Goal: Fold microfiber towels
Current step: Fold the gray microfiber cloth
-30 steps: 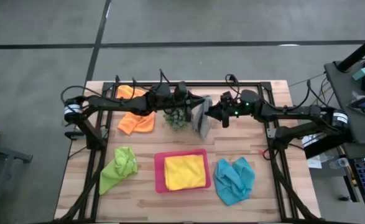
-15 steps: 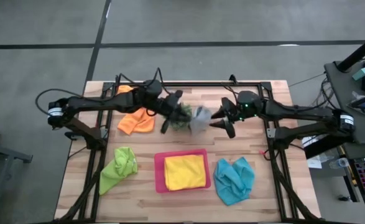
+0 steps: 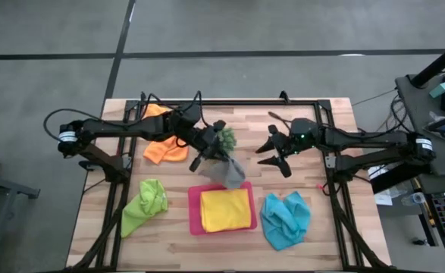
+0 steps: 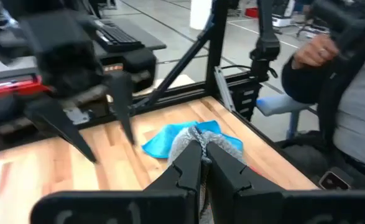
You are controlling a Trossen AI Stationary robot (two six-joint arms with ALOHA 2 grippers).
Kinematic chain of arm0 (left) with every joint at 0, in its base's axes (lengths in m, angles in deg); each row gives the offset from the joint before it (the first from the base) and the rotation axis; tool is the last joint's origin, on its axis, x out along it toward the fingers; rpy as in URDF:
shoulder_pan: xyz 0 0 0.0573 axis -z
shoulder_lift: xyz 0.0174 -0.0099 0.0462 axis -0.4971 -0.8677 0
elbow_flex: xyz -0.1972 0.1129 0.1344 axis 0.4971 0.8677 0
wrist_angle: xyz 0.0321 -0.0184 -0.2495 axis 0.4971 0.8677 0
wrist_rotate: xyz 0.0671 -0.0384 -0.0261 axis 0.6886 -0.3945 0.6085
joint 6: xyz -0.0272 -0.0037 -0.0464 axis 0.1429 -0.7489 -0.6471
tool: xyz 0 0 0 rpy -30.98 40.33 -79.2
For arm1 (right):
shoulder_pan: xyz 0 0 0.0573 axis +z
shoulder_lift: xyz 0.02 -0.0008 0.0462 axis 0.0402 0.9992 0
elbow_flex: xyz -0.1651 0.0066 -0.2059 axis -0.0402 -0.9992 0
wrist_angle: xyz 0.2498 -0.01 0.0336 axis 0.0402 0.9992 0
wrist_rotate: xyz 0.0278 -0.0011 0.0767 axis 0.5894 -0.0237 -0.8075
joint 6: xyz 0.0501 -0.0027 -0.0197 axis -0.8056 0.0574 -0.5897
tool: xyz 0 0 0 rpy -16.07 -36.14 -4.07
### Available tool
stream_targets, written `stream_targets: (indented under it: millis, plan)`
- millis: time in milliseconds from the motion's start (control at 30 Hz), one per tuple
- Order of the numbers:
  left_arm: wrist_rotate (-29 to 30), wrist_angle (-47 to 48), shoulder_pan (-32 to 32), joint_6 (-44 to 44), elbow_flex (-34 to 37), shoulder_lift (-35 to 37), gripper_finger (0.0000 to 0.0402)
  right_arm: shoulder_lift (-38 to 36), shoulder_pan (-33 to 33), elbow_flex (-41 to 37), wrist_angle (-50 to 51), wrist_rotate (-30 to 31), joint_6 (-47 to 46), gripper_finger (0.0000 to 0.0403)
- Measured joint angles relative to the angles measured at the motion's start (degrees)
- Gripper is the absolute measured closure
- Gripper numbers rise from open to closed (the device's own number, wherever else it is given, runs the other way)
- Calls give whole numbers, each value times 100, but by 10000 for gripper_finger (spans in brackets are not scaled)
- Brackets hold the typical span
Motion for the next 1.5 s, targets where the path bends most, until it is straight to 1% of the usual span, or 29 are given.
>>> stream_targets:
  millis: [133, 233, 367, 500, 633, 800, 900, 1033, 1100, 1167, 1333, 1433, 1500]
  plan:
    - [44, -20, 0, -4, 0, 0, 402, 191, 213, 46, -484, 0, 481, 209]
    - [44, -27, 0, -4, 0, 0, 402, 235, 519, 44, -693, -14, 869, 214]
    - [61, -27, 0, -2, 0, 0, 402, 236, 906, 40, -995, 28, 1124, 225]
    - [80, -54, 0, -4, 0, 0, 402, 359, 1183, 40, -1108, 712, 1257, 234]
    - [157, -154, 0, -9, 0, 0, 402, 652, 1316, 45, -1304, 801, 1480, 239]
    - [381, -165, 0, -9, 0, 0, 402, 941, 1322, 195, -1337, 826, 1463, 247]
    - [389, -169, 0, -8, 0, 0, 402, 1128, 1325, 254, -1435, 1166, 1459, 253]
    - [391, -184, 0, -9, 0, 0, 401, 1412, 1326, 353, -1445, 1211, 1546, 265]
    - [391, -189, 0, -12, 0, 0, 401, 1538, 1327, 441, -1455, 1217, 1588, 277]
    - [394, -189, 0, -13, 0, 0, 401, 1621, 1327, 498, -1455, 1217, 1589, 297]
    - [398, -189, 0, -7, 0, 0, 401, 1650, 1327, 543, -1447, 1284, 1599, 379]
    - [408, -251, -11, -7, -2, 0, 401, 1445, 1327, 541, -1360, 1485, 1600, 390]
    - [529, -330, -11, -4, -10, 4, 401, 1214, 1327, 553, -1199, 1612, 1684, 393]
